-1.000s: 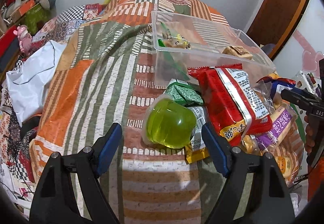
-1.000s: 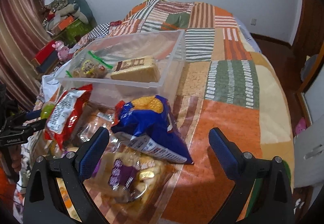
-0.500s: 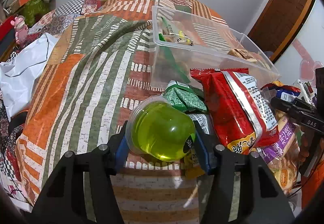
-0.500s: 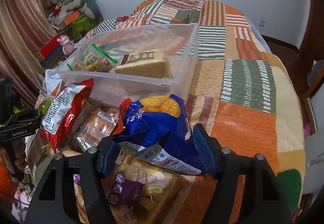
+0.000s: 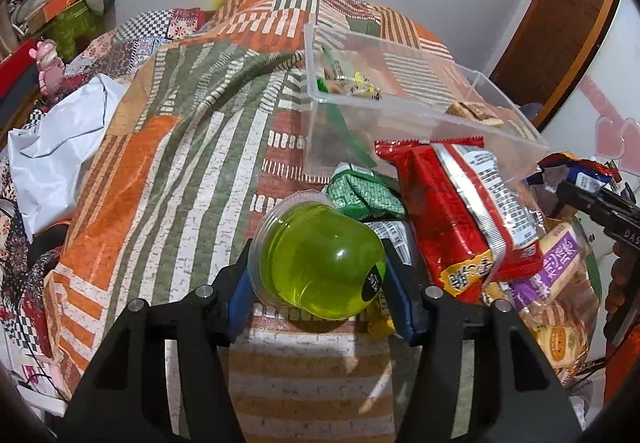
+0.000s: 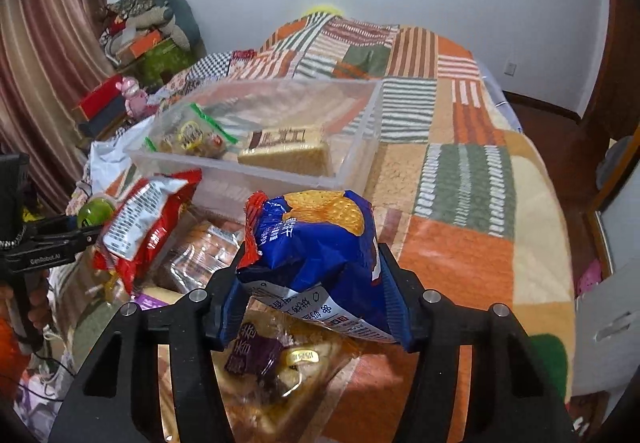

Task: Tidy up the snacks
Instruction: 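Grasp the yellow-green jelly cup with the left tool while the right grasps the blue chip bag, then carry jelly cup and blue chip bag over the box and release both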

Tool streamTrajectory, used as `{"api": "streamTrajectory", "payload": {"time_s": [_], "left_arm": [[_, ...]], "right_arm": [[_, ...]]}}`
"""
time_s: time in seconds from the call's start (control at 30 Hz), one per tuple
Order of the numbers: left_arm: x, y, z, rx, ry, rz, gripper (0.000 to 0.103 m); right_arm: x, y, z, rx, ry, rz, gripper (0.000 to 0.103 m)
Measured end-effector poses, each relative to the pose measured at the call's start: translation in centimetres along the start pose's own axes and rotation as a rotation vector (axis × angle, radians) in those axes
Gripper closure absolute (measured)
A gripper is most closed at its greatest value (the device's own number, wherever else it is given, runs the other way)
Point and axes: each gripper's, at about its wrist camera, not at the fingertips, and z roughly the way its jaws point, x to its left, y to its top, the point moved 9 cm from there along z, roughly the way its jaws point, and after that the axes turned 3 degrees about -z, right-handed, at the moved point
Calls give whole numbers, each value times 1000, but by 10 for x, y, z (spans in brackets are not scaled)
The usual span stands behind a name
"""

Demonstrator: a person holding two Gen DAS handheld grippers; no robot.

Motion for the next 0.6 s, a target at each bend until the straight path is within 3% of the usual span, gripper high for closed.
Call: {"api": "streamTrajectory", "payload": {"time_s": [0.6], "left_arm": [[-31,62,-52,-167,-13,51,46]], "right_arm": [[-1,49,-40,-166,8,39,49]]}}
